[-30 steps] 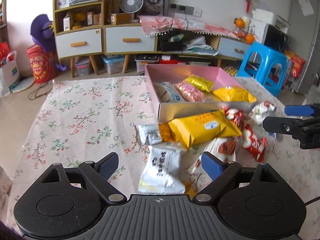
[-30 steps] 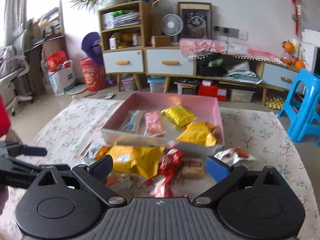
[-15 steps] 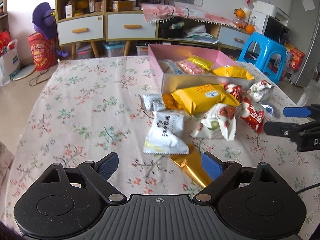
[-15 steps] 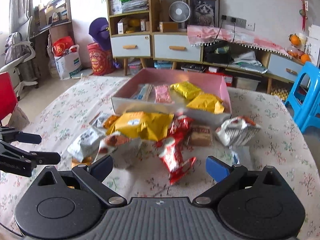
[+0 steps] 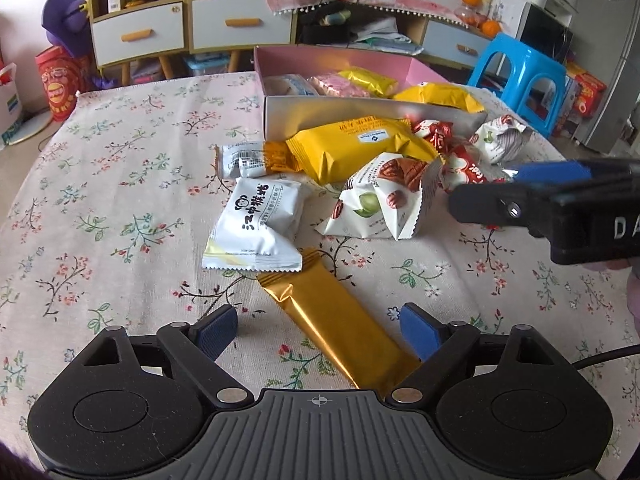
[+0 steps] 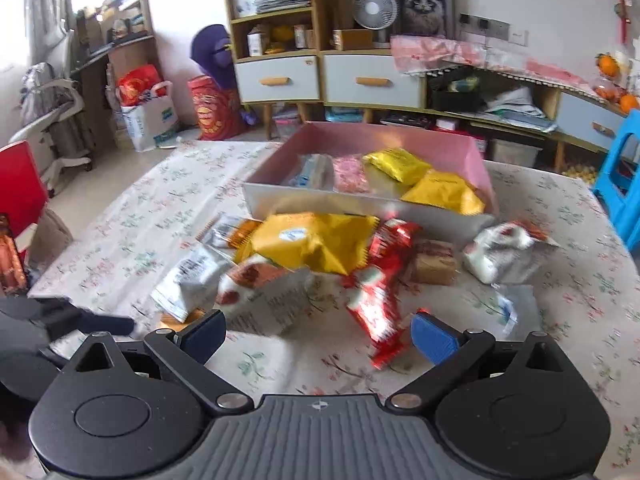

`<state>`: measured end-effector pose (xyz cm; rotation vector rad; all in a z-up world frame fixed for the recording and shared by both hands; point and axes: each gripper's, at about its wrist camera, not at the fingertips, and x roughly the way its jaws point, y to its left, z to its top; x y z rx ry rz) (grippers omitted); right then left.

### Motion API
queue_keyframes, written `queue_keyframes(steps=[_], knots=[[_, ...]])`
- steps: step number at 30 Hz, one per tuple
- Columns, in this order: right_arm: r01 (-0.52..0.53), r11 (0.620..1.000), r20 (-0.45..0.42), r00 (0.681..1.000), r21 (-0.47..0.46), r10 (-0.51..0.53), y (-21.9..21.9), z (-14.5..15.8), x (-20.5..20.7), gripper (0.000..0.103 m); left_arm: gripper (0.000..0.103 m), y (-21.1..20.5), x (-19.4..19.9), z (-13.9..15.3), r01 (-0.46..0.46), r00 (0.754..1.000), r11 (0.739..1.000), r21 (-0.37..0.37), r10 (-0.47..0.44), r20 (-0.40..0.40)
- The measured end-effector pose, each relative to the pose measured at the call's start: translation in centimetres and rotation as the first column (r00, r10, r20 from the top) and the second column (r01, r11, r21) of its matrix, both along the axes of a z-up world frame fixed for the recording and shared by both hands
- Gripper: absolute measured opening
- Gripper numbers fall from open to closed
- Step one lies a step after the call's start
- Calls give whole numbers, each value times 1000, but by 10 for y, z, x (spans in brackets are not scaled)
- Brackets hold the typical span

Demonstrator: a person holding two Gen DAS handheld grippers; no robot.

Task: Organize snacks
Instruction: 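Grasp the gold snack bar with the left tool and lift it, then grasp the white pastry-print pack with right tool while left tool lifts gold bar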

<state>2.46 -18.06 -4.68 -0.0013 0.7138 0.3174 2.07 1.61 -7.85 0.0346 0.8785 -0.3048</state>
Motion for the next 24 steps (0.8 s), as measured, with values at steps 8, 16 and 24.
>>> queue_keyframes(steps=[8, 16, 24], knots=[[-112, 988, -22, 993, 102, 115, 16, -3, 15, 85, 47, 9, -3, 3, -14, 999, 997, 77, 11, 33], [-141, 988, -52, 988, 57, 144, 36, -13, 23, 77, 31, 33, -2, 7, -44, 999, 997, 62, 43, 11], [-132, 991, -47, 990, -2, 132, 45, -20, 33, 69, 32, 36, -1, 7, -37, 999, 998, 55, 36, 9]])
